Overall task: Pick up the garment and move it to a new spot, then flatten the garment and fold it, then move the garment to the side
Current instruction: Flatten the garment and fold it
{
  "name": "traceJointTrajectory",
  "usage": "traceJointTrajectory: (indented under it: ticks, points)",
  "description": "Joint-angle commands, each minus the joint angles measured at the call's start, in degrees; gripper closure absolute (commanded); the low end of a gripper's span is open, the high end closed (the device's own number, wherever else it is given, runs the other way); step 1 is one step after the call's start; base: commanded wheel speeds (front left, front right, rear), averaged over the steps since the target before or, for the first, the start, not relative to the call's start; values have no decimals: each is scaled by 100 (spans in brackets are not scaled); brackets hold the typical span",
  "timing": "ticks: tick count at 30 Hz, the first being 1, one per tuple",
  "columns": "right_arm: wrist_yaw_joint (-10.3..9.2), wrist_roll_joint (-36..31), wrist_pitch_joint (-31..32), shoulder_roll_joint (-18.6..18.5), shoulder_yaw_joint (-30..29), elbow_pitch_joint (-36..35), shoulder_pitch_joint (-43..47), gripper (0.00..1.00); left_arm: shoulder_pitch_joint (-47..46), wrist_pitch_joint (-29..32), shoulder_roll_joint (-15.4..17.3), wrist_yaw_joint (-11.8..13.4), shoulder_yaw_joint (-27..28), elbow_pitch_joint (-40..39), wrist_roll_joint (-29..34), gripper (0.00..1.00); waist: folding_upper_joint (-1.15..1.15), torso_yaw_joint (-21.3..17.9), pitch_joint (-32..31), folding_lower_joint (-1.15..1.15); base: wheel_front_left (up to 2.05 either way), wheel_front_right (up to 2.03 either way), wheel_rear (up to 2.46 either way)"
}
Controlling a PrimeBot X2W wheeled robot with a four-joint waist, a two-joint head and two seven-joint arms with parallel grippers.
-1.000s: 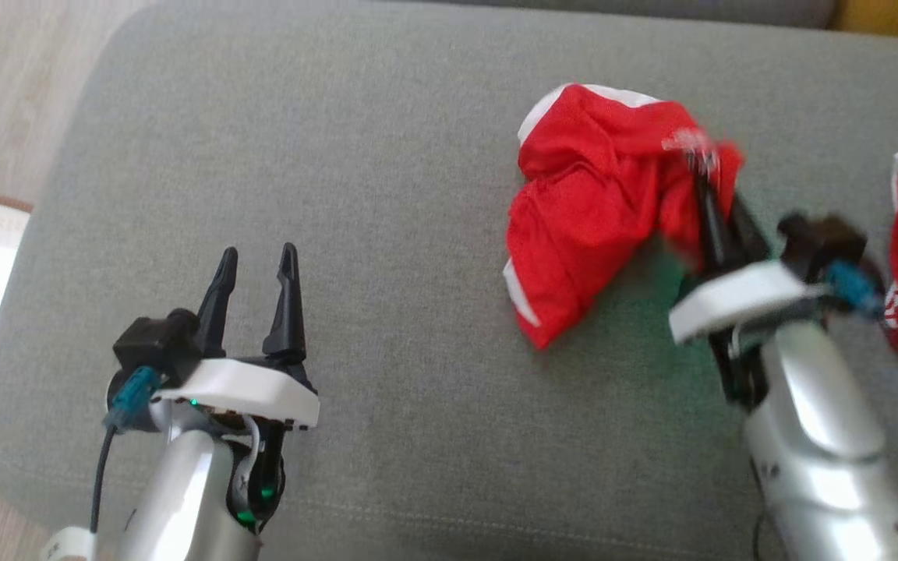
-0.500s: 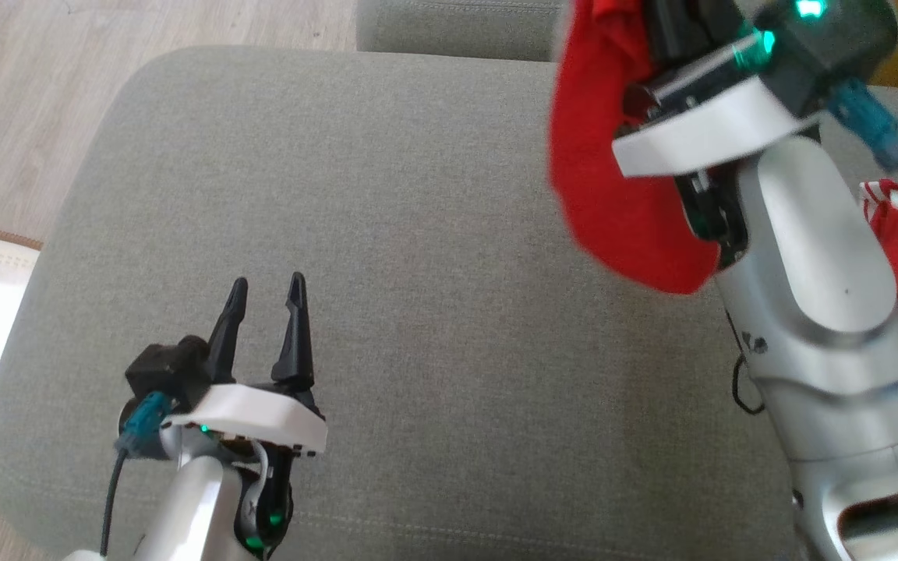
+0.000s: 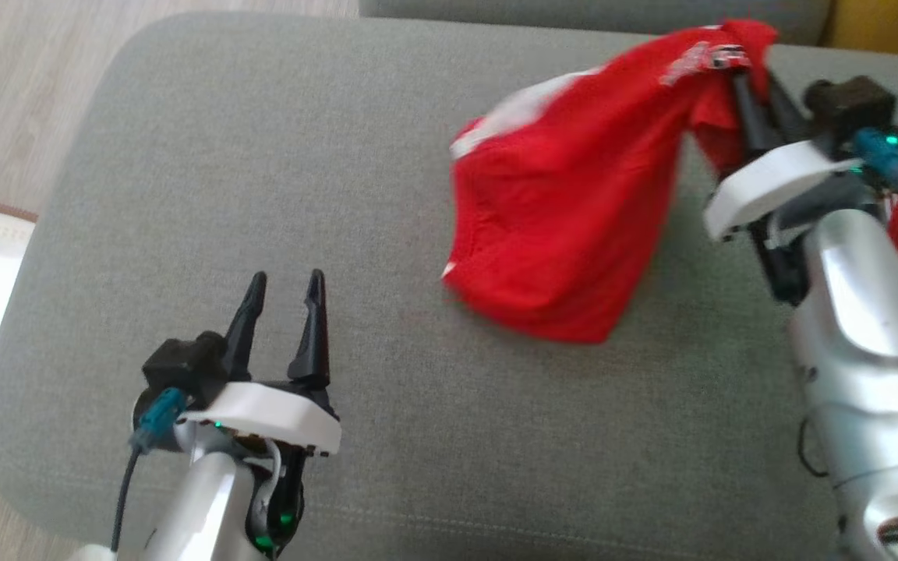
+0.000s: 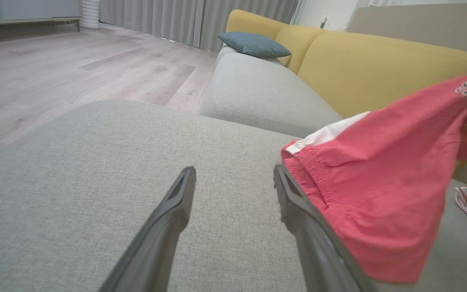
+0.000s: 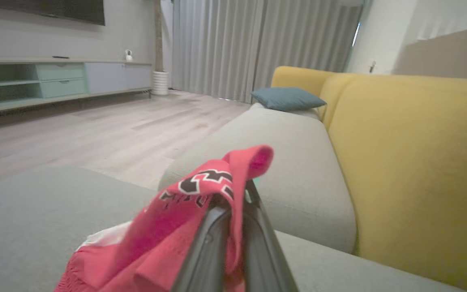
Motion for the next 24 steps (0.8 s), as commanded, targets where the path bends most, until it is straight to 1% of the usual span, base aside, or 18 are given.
traceJointTrajectory:
  ticks: [1, 5, 6, 7, 9, 12, 16, 20, 24]
  points:
    - [37, -130, -102, 39, -54, -45, -348, 100, -294, -30, 46, -28, 158, -163, 44, 0, 0, 32, 67, 0, 0, 0, 0]
    - [37, -355, -243, 73, -383, 606, -602, 100, -359, -30, 46, -54, 125, -152, 87, 0, 0, 55, 155, 0, 0, 0, 0]
    - [37, -462, -264, 49, -441, 772, -664, 73, -369, -30, 46, -59, 117, -145, 96, 0, 0, 59, 170, 0, 0, 0, 0]
    - [37, -572, -260, 23, -517, 943, -719, 0, -377, -30, 46, -62, 110, -141, 101, 0, 0, 60, 180, 0, 0, 0, 0]
    - [37, -722, -297, 22, -681, 1210, -825, 0, -385, -30, 46, -57, 101, -140, 104, 0, 0, 42, 200, 0, 0, 0, 0]
    - [37, -785, -450, 71, -920, 1423, -924, 0, -409, -30, 46, -43, 125, -158, 112, 0, 0, -63, 223, 0, 0, 0, 0]
    - [37, -709, -664, 128, -1107, 1444, -808, 0, -434, -30, 46, -52, 173, -200, 107, 0, 0, -291, 184, 0, 0, 0, 0]
    - [37, -409, -788, 194, -1204, 1090, -427, 0, -453, -30, 46, -53, 202, -253, 63, 0, 0, -570, 94, 0, 0, 0, 0]
    - [37, -16, -821, 278, -1230, 362, 243, 0, -451, -30, 46, -60, 171, -288, 20, 0, 0, -828, -26, 0, 0, 0, 0]
